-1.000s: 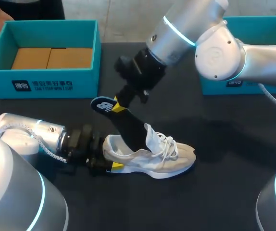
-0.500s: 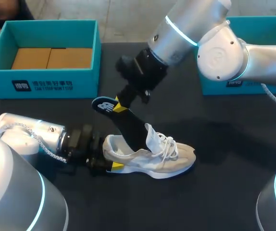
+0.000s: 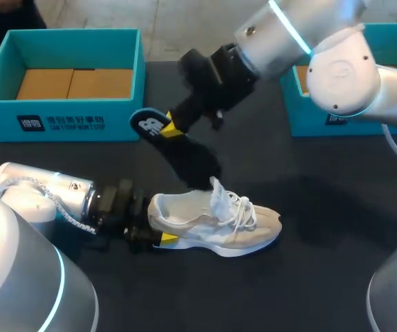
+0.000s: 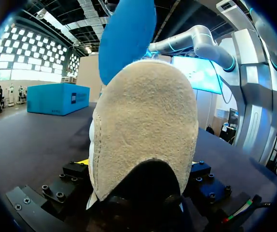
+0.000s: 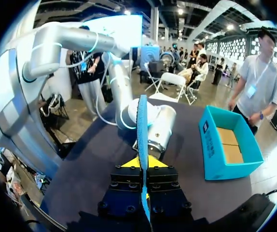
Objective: Take the shoe out of the shoebox, open the shoe tongue, remove and reinsert the insole, then place the shoe into the shoebox
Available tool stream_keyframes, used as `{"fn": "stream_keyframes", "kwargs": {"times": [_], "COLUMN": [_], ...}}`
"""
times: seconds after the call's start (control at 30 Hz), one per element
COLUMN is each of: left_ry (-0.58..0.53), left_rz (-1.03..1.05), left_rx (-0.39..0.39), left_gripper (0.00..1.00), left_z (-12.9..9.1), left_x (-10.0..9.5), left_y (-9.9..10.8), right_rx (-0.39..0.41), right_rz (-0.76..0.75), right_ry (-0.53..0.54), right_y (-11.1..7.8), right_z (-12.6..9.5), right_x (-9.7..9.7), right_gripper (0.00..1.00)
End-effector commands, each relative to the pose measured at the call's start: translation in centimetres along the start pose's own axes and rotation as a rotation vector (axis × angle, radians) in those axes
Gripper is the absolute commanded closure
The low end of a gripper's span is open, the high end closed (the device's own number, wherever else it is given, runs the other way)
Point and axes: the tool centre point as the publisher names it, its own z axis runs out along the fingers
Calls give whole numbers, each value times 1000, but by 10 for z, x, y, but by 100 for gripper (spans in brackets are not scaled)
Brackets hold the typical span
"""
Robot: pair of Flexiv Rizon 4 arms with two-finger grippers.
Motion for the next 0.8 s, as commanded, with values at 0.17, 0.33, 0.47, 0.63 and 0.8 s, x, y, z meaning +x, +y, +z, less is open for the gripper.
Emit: {"fn": "stream_keyframes", "kwargs": {"times": [0.17,0.33,0.47,0.63,0.8], "left_ry": [-1,-1,-1,-1,-1], "left_rz": [-1,-1,-1,-1,-1], "left_rx": [0,0,0,0,0], "left_gripper": [100,100,100,100,100], "left_z": [0,0,0,0,0], "left_x": [-2,-2,-2,-2,-2], "left_y": [3,3,3,3,3], "right_rx": [-139,-241,-258,-260,-260], "right_rz": [-11,17,48,101,101], "right_ry": [-16,-37,-44,-68,-68], "right_y": [2,15,30,46,46], "right_z": [-28,-53,-72,-100,-100], "right_x": [-2,-2,0,9,9], "right_gripper": [100,100,100,100,100]}}
